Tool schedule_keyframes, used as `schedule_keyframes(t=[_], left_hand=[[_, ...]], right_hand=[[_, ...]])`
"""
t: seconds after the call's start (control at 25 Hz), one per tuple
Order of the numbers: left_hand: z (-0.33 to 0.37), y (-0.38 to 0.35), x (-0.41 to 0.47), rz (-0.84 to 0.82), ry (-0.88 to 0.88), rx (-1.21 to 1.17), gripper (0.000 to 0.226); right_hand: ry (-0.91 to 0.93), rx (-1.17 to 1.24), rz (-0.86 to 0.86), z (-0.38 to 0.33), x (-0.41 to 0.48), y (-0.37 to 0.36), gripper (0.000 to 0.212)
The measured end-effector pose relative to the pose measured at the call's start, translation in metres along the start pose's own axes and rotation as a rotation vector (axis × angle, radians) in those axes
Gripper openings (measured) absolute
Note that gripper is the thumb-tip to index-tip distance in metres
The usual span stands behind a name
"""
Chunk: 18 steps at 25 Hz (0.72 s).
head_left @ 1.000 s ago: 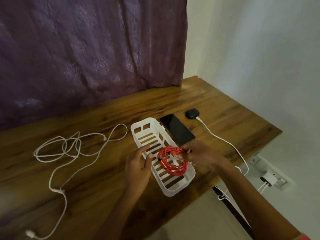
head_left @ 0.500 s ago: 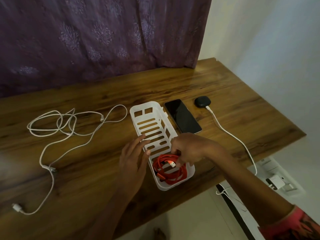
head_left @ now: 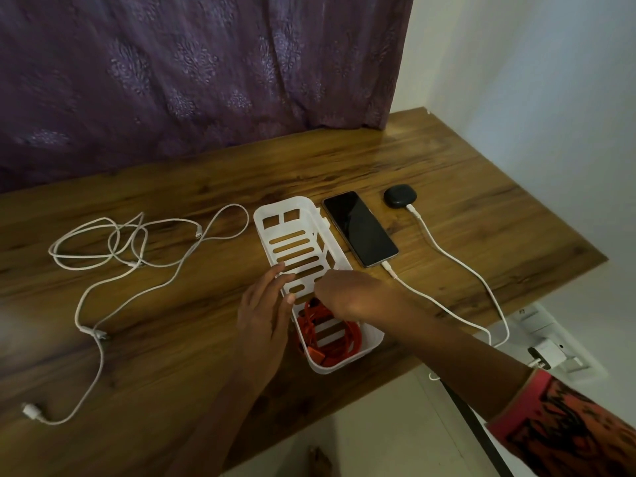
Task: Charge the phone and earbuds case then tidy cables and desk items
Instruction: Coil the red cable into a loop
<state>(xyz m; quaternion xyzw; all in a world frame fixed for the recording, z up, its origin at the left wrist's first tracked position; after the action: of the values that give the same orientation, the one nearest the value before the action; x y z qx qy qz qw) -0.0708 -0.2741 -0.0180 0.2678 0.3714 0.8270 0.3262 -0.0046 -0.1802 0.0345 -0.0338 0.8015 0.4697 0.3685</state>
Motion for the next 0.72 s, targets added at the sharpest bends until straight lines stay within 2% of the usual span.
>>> schedule_keyframes(t=[0.16,0.32,0.6,0.72], left_hand=[[0.001,0.001,-0.002,-0.013,0.015,0.002,0.057],[0.003,0.003,-0.001,-0.042,0.022,0.01,0.059],[0.014,0.014,-0.006,-0.101,0.038,-0.036,0.045],[0.017,0.024,-0.007,-0.066,0.05,-0.044,0.049]], right_hand=[[0.082,0.042,0.199,0.002,-0.007,0.002,0.038],[0.116,0.054,0.241,0.005,-0.015,-0.002,0.039],[0.188,0.104,0.353,0.005,-0.029,0.004,0.039],[0.195,0.168,0.412,0.003,-0.031,0.011,0.039]])
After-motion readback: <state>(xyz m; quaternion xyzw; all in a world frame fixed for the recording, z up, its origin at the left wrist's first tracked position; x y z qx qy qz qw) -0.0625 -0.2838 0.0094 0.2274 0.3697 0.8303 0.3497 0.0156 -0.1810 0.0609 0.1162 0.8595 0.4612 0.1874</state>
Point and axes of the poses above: each hand's wrist, its own x-axis towards the middle knuckle, its own y-axis out of the back of the hand, z = x × y, the point moved 6 cm from there along x, towards the middle knuckle, and after that the axes turned 15 degrees about x, right-handed, at the moved point
